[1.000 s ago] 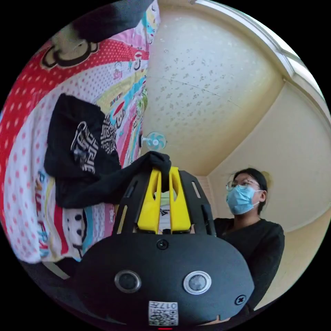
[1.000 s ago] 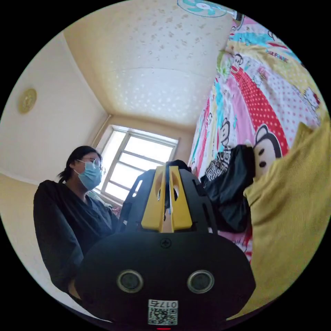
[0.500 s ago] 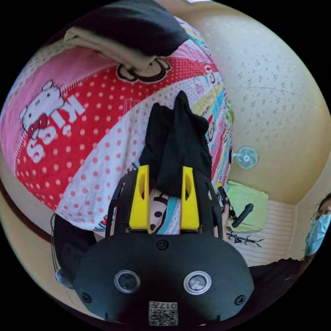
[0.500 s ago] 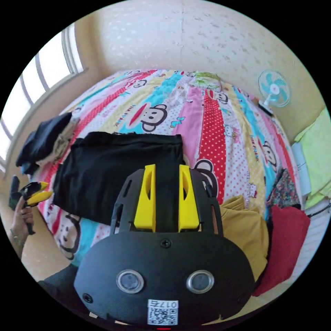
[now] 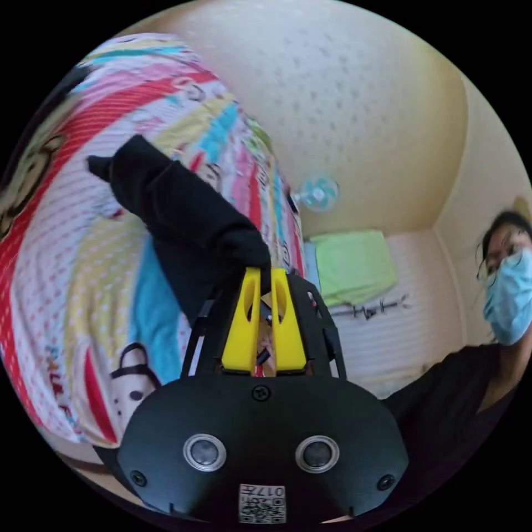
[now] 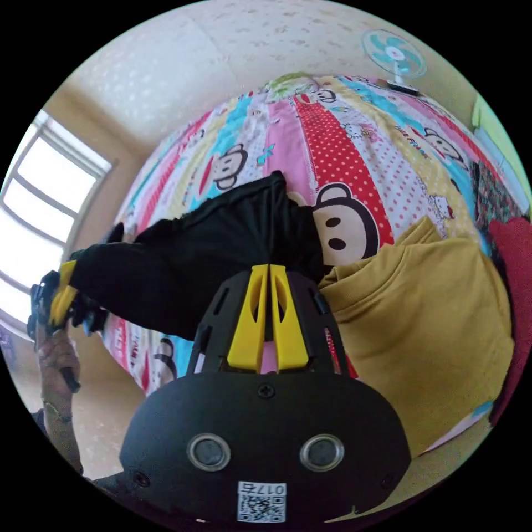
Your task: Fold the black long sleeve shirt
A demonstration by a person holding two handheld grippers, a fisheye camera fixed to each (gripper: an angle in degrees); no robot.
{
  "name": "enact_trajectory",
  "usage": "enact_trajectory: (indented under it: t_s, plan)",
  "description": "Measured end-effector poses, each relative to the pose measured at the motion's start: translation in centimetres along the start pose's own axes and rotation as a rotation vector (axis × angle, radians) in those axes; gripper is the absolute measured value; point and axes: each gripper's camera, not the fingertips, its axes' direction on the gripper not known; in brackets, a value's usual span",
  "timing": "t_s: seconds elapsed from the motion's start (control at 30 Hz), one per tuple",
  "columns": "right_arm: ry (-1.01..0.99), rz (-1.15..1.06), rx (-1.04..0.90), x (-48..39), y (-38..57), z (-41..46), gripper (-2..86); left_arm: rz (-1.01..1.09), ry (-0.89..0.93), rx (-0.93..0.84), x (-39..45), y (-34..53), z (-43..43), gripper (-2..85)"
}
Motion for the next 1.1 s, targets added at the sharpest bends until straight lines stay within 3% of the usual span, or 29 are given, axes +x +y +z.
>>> enact_trajectory:
  t_s: [0.07, 0.2, 0.27, 0.37, 0.5, 0.63, 0.7, 0.9, 1.0, 1.1]
  plan:
    - [-0.053, 0.041, 0.012, 2.3, 1.0, -1.8, 0.5, 0.049, 0.046, -0.136, 2.0, 0.6, 5.1, 4.3]
    - [0.067, 0.1, 0.044, 6.5, 3.8, -5.5, 0.6, 0.099, 0.159, -0.331, 3.8, 3.8, 11.2, 8.2]
    - [0.148, 0.156, 0.012, 8.7, 4.6, -6.4, 0.8, 0.083, 0.179, -0.306, 3.5, 5.2, 10.9, 9.2]
    - [0.087, 0.241, -0.105, 13.1, 5.2, -6.8, 1.6, -0.032, 0.022, -0.198, 0.8, 7.2, 8.3, 9.9]
    - [-0.071, 0.337, -0.126, 17.3, 6.0, -7.9, 5.2, -0.242, -0.187, -0.116, -4.8, 8.9, 6.0, 13.7]
    - [-0.429, 0.491, -0.109, 21.2, 6.8, -7.5, 13.2, -0.379, -0.132, -0.278, -9.4, 9.9, 9.9, 14.0]
    - [-0.573, 0.599, -0.094, 22.5, 7.2, -6.5, 15.8, -0.445, -0.058, -0.275, -10.1, 10.4, 10.5, 7.1]
    - [-0.927, 0.902, 0.045, 24.2, 6.3, -3.2, 18.7, -0.342, 0.149, -0.241, -4.8, 10.1, 5.1, 3.9]
    - [-1.088, 0.821, 0.11, 22.6, 4.6, -4.2, 12.3, -0.306, 0.183, -0.233, -2.4, 9.6, 0.7, 3.9]
    - [-1.044, 0.699, 0.078, 17.4, 3.3, -7.9, 8.8, -0.241, 0.164, -0.218, -0.3, 8.9, -5.2, 3.9]
